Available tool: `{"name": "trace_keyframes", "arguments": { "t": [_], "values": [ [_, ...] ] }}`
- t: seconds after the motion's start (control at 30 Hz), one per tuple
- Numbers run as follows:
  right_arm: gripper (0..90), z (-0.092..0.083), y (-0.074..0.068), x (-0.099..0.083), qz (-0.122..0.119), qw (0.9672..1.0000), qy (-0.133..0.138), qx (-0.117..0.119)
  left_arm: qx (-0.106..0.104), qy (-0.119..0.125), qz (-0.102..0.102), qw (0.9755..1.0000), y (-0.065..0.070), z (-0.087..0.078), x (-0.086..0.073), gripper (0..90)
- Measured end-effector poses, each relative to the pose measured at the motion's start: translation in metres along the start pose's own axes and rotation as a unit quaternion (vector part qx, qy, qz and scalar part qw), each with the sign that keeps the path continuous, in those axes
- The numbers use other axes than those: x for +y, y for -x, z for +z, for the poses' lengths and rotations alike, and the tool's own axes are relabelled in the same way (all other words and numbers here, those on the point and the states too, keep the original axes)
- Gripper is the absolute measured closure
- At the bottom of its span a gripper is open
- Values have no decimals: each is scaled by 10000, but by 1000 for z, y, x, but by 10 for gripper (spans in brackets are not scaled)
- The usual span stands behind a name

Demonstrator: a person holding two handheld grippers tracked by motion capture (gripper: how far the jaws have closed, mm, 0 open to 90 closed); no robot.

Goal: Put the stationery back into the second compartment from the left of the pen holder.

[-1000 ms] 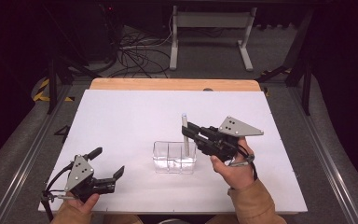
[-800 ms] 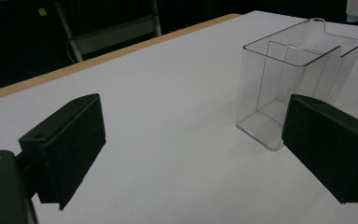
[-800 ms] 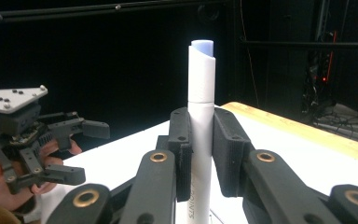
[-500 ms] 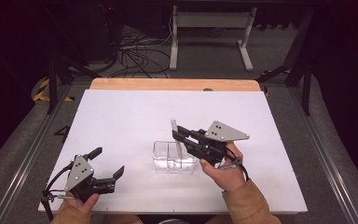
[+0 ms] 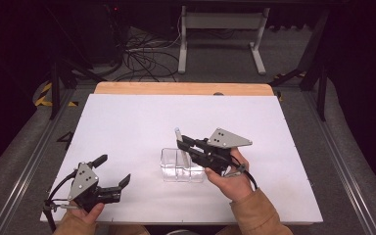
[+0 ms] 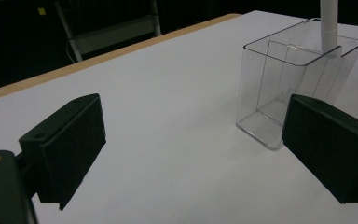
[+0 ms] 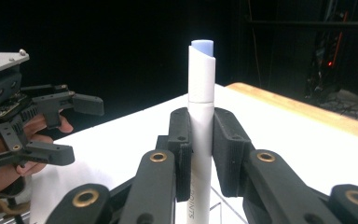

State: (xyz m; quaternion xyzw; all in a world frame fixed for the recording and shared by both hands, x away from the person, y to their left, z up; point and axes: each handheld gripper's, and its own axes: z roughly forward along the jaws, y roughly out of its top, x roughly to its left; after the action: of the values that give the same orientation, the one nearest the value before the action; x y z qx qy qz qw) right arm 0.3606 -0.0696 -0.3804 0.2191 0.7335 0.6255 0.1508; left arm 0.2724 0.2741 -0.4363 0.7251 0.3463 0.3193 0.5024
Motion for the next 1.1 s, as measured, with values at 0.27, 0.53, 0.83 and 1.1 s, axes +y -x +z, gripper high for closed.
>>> {"name": "trace_keyframes", "arguments": {
  "t": [0.27,0.53,0.83,1.1],
  "values": [
    [790,7,1,-8,17,9997,-227,-48,16,-5,8,10000,-1,0,0,71],
    [790,13,2,-16,119,9986,-509,-82,15,0,-16,10000,0,0,0,71],
    [787,14,2,-19,231,9975,-669,-83,9,-3,-9,10000,0,0,0,70],
    [460,8,4,-15,119,9987,-467,-176,12,-8,-2,10000,-1,0,0,71]
  ]
}}
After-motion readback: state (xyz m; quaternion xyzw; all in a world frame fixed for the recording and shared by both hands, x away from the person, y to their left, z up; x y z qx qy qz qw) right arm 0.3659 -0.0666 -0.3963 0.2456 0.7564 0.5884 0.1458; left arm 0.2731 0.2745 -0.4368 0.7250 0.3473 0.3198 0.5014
